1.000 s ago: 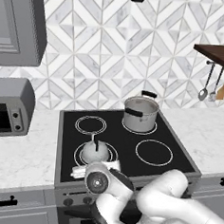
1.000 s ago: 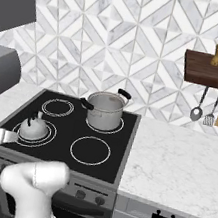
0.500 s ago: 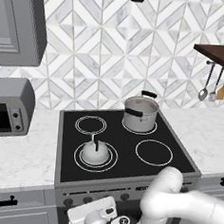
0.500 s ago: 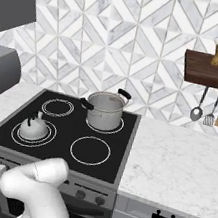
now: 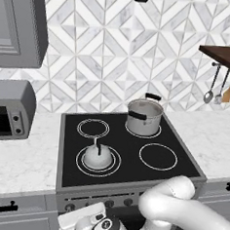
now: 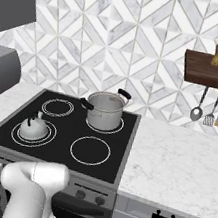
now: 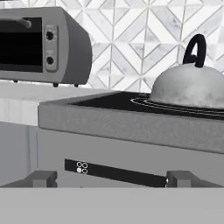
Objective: Pick the kettle from the counter and place it on a stove burner. Then turn the burner on.
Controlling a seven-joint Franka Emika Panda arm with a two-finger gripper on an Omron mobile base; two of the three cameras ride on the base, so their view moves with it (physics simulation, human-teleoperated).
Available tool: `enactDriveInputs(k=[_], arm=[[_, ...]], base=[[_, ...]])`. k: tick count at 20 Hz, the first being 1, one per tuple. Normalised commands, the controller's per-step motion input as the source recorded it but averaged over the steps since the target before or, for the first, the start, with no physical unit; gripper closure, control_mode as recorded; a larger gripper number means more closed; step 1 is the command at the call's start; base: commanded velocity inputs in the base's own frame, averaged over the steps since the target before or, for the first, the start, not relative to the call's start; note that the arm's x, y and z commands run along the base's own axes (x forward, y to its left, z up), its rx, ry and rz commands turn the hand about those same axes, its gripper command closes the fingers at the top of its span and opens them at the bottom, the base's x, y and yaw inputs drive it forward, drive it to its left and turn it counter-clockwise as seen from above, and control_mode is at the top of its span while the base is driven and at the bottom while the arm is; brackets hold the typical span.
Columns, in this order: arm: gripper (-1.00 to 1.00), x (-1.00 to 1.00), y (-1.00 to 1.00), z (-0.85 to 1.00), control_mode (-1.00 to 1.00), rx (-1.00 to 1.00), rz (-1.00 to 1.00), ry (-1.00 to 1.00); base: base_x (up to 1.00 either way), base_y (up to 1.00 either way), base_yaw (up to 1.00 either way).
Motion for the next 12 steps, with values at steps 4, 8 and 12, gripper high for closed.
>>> enactDriveInputs(k=[4, 8, 12], arm=[[-1.00, 0.00, 0.26, -0.27, -1.00, 0.01, -0.06, 0.04], [-1.00, 0.00, 0.08, -0.64, -1.00, -0.02, 0.00, 0.00], [-1.00, 0.19, 0.00, -0.22, -1.00, 0.00, 0.00, -0.03]], base=[[0.00, 0.00, 0.00], [0.00, 0.00, 0.00], [0.00, 0.00, 0.00]])
